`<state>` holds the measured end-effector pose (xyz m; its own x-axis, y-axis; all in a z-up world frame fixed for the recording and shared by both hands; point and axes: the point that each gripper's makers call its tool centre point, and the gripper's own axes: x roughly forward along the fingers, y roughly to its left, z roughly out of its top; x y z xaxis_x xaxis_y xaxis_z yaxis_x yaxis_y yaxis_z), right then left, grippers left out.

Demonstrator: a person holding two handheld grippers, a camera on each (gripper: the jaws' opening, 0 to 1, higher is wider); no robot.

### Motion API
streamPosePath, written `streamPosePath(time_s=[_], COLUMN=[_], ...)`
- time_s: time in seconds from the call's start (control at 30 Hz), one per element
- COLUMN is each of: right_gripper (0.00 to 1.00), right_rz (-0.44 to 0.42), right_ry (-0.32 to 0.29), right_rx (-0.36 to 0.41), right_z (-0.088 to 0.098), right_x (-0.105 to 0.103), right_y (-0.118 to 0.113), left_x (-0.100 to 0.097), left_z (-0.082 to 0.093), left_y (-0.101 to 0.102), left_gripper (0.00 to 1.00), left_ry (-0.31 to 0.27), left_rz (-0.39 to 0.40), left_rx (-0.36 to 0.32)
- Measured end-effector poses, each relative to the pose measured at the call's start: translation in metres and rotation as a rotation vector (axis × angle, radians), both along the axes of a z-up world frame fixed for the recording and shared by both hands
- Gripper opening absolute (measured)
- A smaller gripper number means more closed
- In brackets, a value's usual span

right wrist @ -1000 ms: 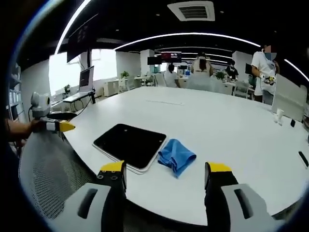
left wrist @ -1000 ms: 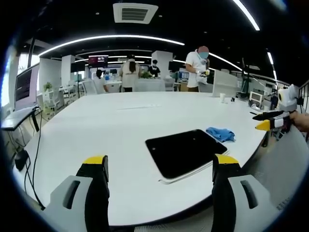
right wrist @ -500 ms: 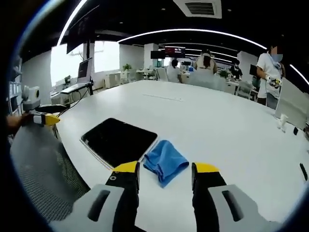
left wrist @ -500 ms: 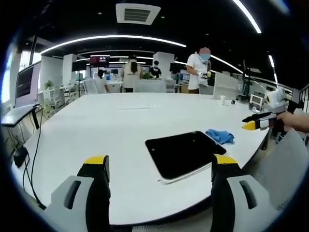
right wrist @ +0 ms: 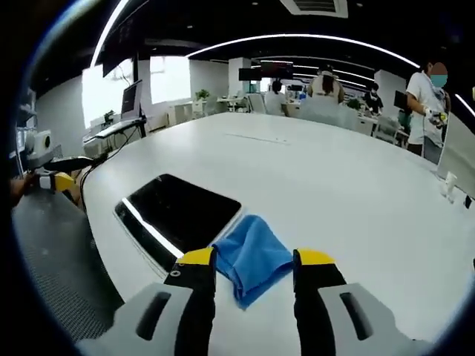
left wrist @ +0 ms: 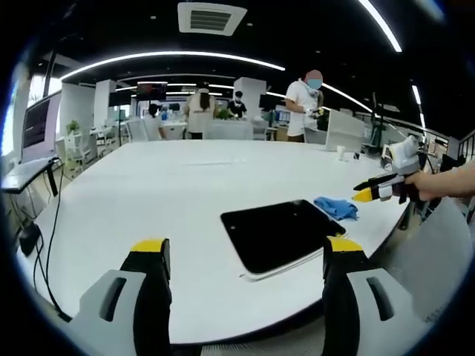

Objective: Wipe the mirror surface with the cleaning cloth until all visible marks leave the cleaned area.

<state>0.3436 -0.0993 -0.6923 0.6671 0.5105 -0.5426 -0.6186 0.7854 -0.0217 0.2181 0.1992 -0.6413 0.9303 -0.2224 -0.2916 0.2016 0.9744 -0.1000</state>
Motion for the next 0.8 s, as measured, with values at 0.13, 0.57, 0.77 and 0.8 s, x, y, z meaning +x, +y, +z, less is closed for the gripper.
streamPosePath(time_s=[0.13, 0.57, 0.77, 0.8], right_gripper=[0.41, 0.26, 0.10, 0.08], right_rz=[0.013, -0.022, -0.011, -0.003], right_ry=[0.010, 0.037, 0.051, 0.033], right_rx=[-0.020, -0.036, -0.118, -0.123], right_z=[-0.007, -0.035, -0.051, -0.050], right_x=[0.008, 0.027, 0.029, 0.029], right_y=[0.008, 0.017, 0.018, 0.020], left_x=[0.000, 0.000, 0.000, 0.000], left_z=[0.001, 0.003, 0.003, 0.002], left_y=[0.000, -0.001, -0.001, -0.001], left_gripper=[0.82, 0.83, 0.83, 0.83], left_ry=[-0.005, -0.018, -0.015, -0.013], left_rz=[0.004, -0.001, -0.005, -0.005], left_rx=[-0.005, -0.024, -0.025, -0.025])
